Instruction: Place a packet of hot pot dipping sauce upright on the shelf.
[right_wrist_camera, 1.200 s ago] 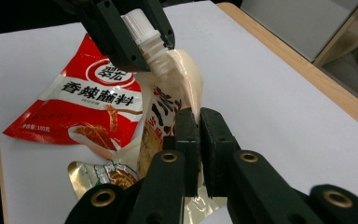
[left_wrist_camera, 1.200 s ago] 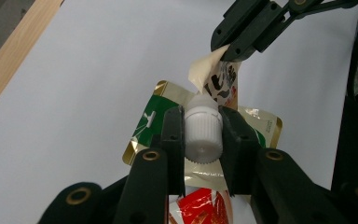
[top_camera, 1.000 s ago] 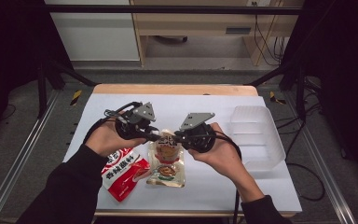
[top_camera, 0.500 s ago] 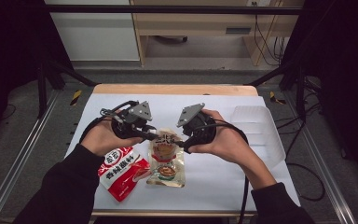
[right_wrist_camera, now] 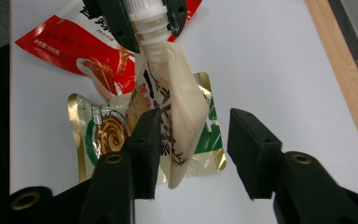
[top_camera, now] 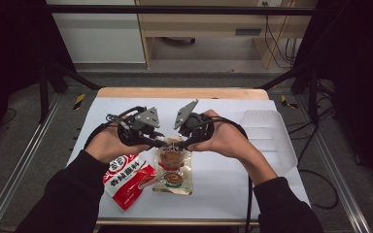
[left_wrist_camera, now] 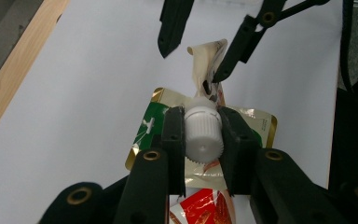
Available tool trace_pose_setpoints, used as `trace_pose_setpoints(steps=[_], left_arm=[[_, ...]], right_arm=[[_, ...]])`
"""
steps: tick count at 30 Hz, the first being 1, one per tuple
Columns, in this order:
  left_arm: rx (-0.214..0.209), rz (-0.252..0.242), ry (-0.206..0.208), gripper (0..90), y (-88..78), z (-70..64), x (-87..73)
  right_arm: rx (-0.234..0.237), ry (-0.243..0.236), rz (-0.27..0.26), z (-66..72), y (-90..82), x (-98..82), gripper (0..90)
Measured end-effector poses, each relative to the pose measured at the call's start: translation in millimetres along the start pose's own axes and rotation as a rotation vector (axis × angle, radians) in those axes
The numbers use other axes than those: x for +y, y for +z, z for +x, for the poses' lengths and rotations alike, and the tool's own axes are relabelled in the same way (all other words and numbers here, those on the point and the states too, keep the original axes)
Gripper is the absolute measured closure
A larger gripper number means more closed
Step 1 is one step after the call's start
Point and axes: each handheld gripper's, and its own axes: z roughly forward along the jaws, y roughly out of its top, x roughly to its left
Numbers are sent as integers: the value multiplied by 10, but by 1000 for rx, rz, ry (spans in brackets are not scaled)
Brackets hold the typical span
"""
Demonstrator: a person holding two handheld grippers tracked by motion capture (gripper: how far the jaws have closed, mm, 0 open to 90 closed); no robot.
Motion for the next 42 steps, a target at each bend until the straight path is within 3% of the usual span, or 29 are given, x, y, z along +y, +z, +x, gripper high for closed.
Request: trace_pose_setpoints(steps=[5,9,14,18,19,23,30,38,42], left_arm=[[4,-20,-21,738,-13,29,-22],[7,-33,-43,736,-1,43,-41],[-4,-63,-66,696,1,64,-65],[16,-70,-89,439,0,70,-108],[26,-71,-101,439,-8,77,-132],[58,-78,-117,278,-26,82,-224],[99,-59,-147,196,-27,41,-370],[99,-35,-192,155,69,3,-581],[101,-41,-223,145,166,-40,-749]], right_arm=[[23,-3,25,-1,41,17,794],[3,12,37,12,23,44,867],[-18,10,59,-10,-17,76,882],[-36,32,67,-65,-79,56,883],[-36,32,67,-65,-79,56,883],[-69,32,80,-162,-189,-14,882],[-99,68,77,-322,-380,-149,881],[-156,46,57,-477,-681,-257,880],[-201,65,32,-597,-913,-351,880]])
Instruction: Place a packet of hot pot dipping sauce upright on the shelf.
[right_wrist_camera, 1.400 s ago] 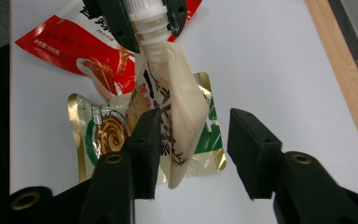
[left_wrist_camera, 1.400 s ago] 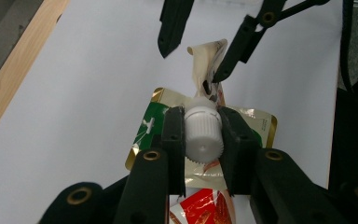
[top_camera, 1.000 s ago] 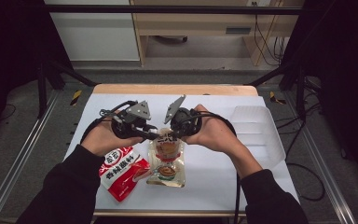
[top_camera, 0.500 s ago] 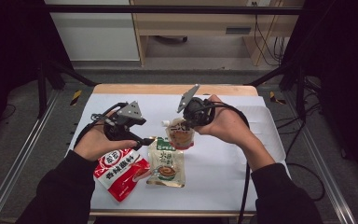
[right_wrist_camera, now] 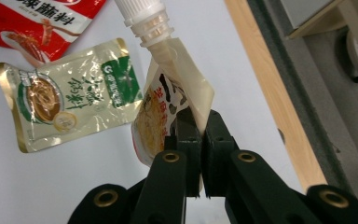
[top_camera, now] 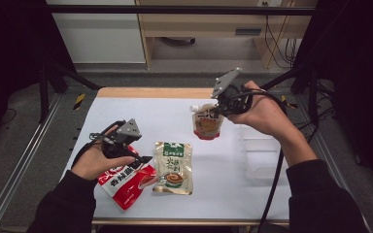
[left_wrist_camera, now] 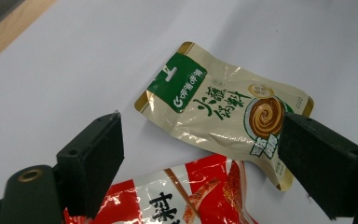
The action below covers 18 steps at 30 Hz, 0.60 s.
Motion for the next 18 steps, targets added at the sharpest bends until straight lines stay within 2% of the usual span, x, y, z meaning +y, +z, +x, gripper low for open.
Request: trace_pose_setpoints(steps=[6,8,14,18], left_arm=[[8,6,-18,133,69,4,-208],[7,-16,-44,133,83,9,-268],[-13,-6,-59,128,139,50,-436],[4,-5,-67,127,124,67,-512]], right_arm=[[-44,16,-18,-153,-139,-109,881],[-62,25,-23,-206,-175,-153,881],[-107,39,-37,-345,-261,-325,883],[-142,65,-39,-436,-314,-425,884]])
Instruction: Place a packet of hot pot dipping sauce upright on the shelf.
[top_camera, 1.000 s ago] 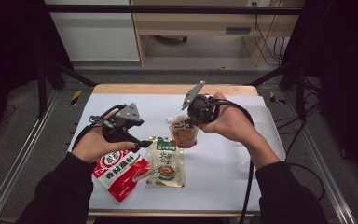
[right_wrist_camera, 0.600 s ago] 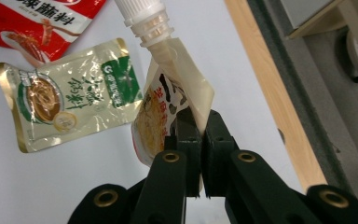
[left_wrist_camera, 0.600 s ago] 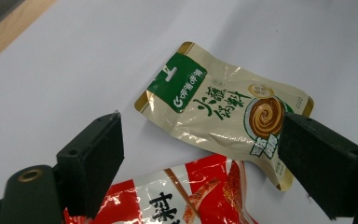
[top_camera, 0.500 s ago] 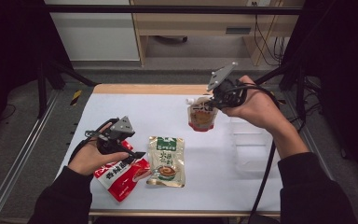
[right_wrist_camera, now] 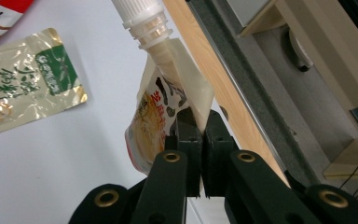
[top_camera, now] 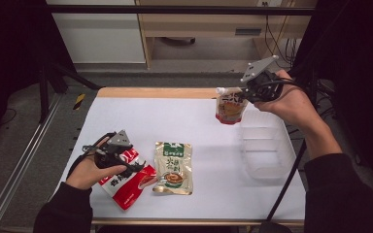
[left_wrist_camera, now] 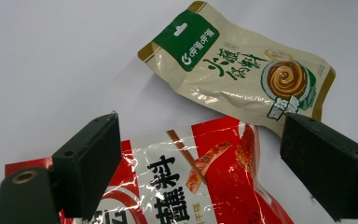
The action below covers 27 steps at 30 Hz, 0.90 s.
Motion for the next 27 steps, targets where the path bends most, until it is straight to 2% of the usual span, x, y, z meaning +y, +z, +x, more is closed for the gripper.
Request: trace_pose_setpoints(steps=[2,4,6,9,11,12,14,16,20,27], left_arm=[[17,11,3,128,-2,9,-49],[34,20,-14,127,-12,15,-96],[53,9,-30,127,-44,2,-123],[61,3,-32,126,-104,23,-136],[63,-13,-55,125,-158,74,-139],[63,-13,-55,125,-158,74,-139],[66,-25,-62,125,-184,92,-146],[64,-26,-64,124,-198,107,-169],[65,-20,-84,121,-205,144,-225],[65,-18,-94,121,-206,179,-251]], right_arm=[[-17,8,-6,-54,-32,-49,883],[-31,18,-15,-106,-63,-117,883],[-48,30,-15,-163,-92,-194,883],[-58,46,-21,-250,-111,-313,882],[-63,62,-24,-345,-94,-441,882],[-63,62,-24,-345,-94,-441,882],[-62,75,-1,-414,-57,-607,882],[-63,81,0,-428,-38,-656,882],[-54,100,15,-491,67,-878,882],[-35,121,42,-556,220,-1078,882]])
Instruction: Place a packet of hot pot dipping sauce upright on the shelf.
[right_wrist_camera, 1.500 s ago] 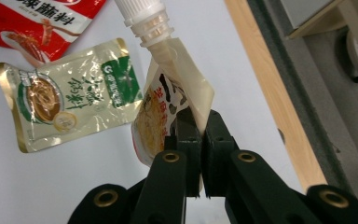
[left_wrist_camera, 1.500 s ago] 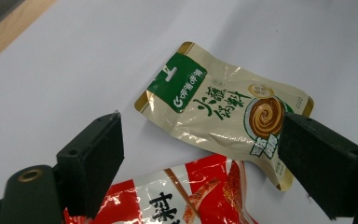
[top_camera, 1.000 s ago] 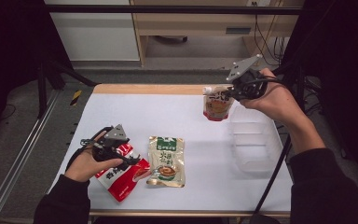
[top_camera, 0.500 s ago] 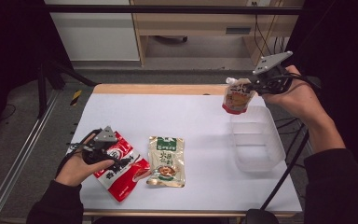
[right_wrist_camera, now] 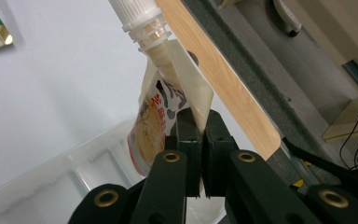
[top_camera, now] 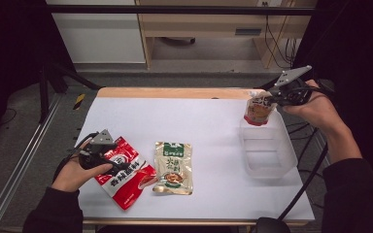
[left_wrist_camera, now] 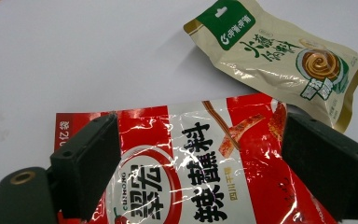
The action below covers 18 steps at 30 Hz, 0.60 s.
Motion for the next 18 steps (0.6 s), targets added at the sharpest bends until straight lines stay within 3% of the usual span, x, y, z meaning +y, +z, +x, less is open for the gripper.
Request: trace_pose_setpoints(steps=[6,18], left_arm=[[4,6,-12,121,9,21,-28],[2,3,-13,121,-9,28,-33]], right_arm=[[18,13,22,-38,153,-97,882],[76,19,37,59,325,-190,881]])
